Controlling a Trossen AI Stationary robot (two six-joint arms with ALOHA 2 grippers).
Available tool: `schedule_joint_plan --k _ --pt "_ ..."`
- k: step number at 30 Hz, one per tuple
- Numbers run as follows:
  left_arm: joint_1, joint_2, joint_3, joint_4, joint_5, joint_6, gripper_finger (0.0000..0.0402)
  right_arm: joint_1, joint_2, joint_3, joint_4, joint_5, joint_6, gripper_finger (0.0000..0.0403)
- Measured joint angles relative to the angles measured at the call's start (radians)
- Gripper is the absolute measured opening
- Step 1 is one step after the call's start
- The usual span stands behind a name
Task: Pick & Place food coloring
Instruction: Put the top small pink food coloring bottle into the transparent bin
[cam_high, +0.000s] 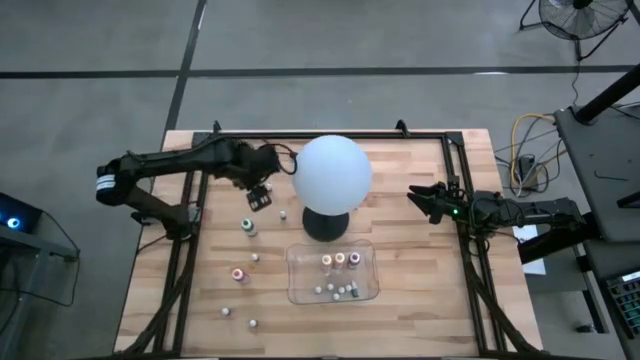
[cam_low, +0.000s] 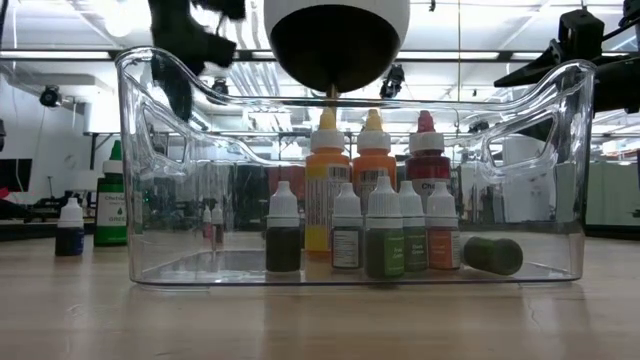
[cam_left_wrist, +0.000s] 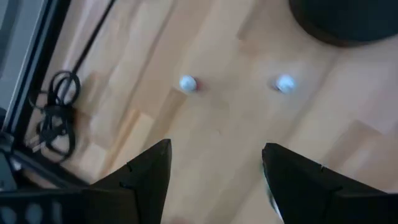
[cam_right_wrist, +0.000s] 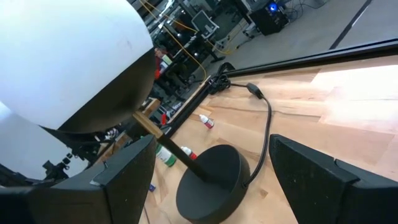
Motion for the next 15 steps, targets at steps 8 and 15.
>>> schedule_joint_plan --k 8,15 --pt "0.116 0.103 -0.053 0.147 0.006 0.108 0.0223 0.0 0.0 0.0 0.0 0.0 0.0 0.0302" --pt "0.125 0.142 -0.055 0.179 0.006 0.106 0.0223 0.0 0.0 0.0 0.0 0.0 0.0 0.0302"
